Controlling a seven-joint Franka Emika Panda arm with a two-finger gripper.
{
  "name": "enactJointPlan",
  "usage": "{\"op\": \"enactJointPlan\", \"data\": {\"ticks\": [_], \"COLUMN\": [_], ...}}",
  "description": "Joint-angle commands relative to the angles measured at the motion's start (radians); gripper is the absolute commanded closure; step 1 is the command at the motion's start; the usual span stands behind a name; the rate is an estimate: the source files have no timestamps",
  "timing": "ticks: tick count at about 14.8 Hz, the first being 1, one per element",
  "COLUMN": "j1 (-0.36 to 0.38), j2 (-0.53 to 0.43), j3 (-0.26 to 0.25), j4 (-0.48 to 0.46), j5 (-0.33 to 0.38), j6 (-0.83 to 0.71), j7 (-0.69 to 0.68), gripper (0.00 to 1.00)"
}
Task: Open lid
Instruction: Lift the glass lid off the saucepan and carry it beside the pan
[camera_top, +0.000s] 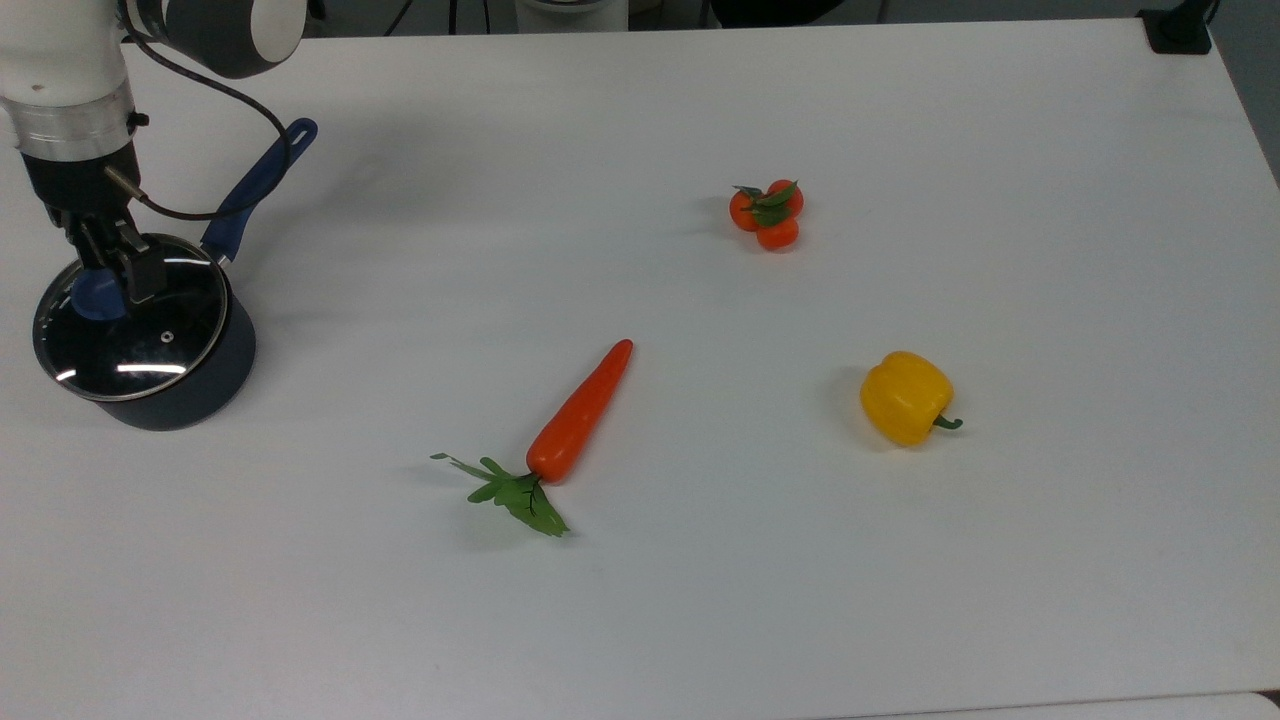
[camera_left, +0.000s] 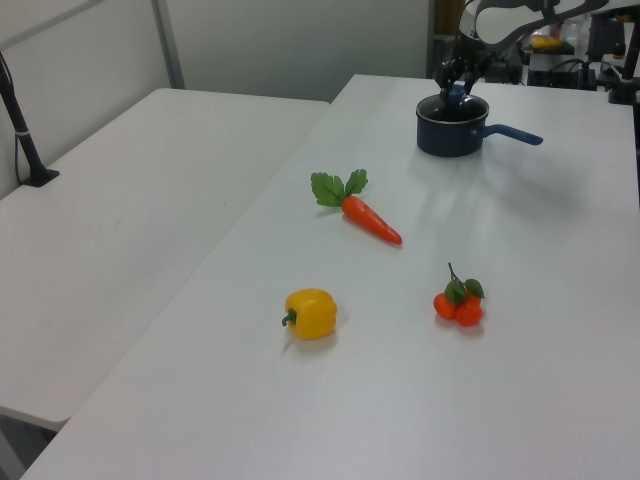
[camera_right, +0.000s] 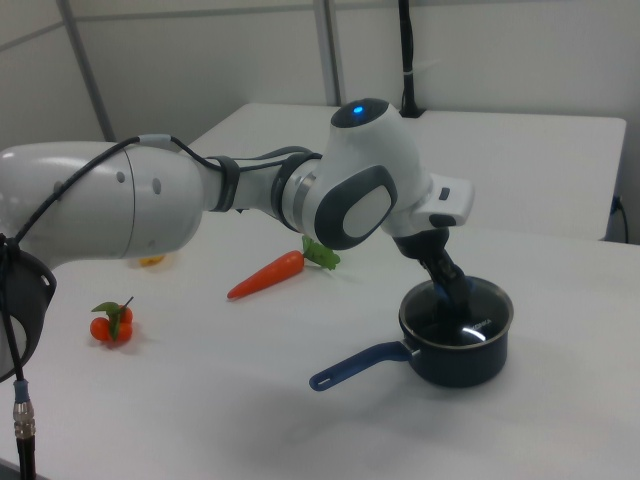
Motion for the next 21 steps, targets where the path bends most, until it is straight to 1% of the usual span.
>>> {"op": "enactJointPlan", "data": {"ticks": [1, 2, 3, 5, 7, 8, 10, 12, 14, 16, 17, 19, 21], "j1": [0.013, 0.014, 0.039, 0.065, 0.086, 0.095, 0.102, 0.143, 0.178, 0.191, 0.195, 0.23, 0.234], "j2": [-0.074, -0.107, -0.134, -0.193, -0.275, -0.321, -0.389, -0.427, -0.438, -0.434, -0.434, -0.411, -0.374], "j3": [-0.006, -0.003, -0.001, 0.011, 0.048, 0.083, 0.137, 0.157, 0.174, 0.218, 0.227, 0.232, 0.232], "j4": [-0.042, -0.068, -0.099, -0.166, -0.255, -0.313, -0.406, -0.481, -0.521, -0.559, -0.576, -0.601, -0.602], "j5": [0.0, 0.0, -0.002, -0.005, -0.006, -0.008, -0.017, -0.039, -0.048, -0.049, -0.049, -0.072, -0.082], "j6": [0.009, 0.009, 0.007, 0.009, 0.009, 0.01, 0.01, 0.009, 0.009, 0.01, 0.012, 0.015, 0.015], "j7": [-0.005, -0.007, -0.005, -0.005, -0.005, -0.005, -0.003, -0.003, 0.0, 0.001, 0.001, 0.001, 0.001], "gripper": [0.54, 0.54, 0.54, 0.54, 0.54, 0.54, 0.54, 0.54, 0.54, 0.54, 0.54, 0.54, 0.54]}}
